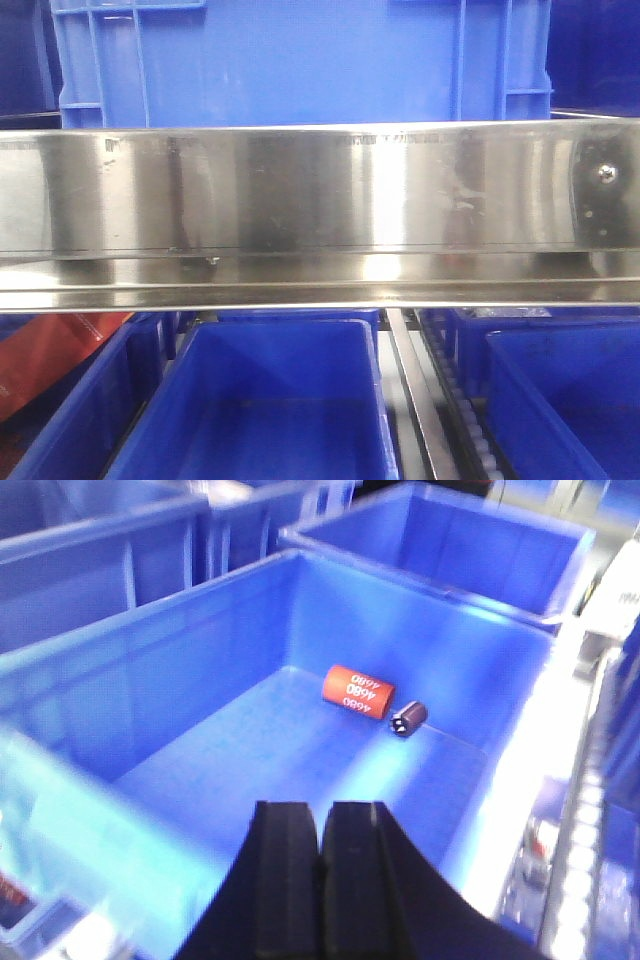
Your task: Place cylindrical capacitor in blue bin on shelf
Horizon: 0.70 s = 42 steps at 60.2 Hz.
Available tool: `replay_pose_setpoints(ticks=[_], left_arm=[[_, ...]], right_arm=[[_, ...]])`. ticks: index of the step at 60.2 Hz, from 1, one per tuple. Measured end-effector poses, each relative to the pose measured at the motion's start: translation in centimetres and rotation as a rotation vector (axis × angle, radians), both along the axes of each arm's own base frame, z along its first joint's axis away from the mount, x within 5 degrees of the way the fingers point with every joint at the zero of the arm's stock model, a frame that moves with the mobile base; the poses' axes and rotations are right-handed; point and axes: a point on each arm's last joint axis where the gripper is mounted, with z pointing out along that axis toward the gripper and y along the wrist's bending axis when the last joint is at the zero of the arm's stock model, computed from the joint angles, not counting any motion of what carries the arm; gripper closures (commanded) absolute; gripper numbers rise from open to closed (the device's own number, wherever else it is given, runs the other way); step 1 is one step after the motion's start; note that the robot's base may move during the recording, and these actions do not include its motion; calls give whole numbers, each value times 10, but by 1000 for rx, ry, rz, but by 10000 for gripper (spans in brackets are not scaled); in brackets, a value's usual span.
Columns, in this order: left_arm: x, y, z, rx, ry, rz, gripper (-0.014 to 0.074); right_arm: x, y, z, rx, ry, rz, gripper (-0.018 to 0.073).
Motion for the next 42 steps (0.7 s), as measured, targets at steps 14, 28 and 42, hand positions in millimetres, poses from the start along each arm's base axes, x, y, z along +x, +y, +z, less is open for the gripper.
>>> replay_pose_setpoints(ticks=[14, 28, 42], left_arm=[[7, -5, -12, 7, -1, -10, 707], [14, -10, -24, 16, 7, -17, 707], [15, -10, -25, 16, -1, -18, 707]], right_arm=[[-56, -36, -53, 60, -108, -16, 713], [-105, -66, -128, 104, -180, -24, 713], [-125, -78, -164, 152, -253, -28, 713]])
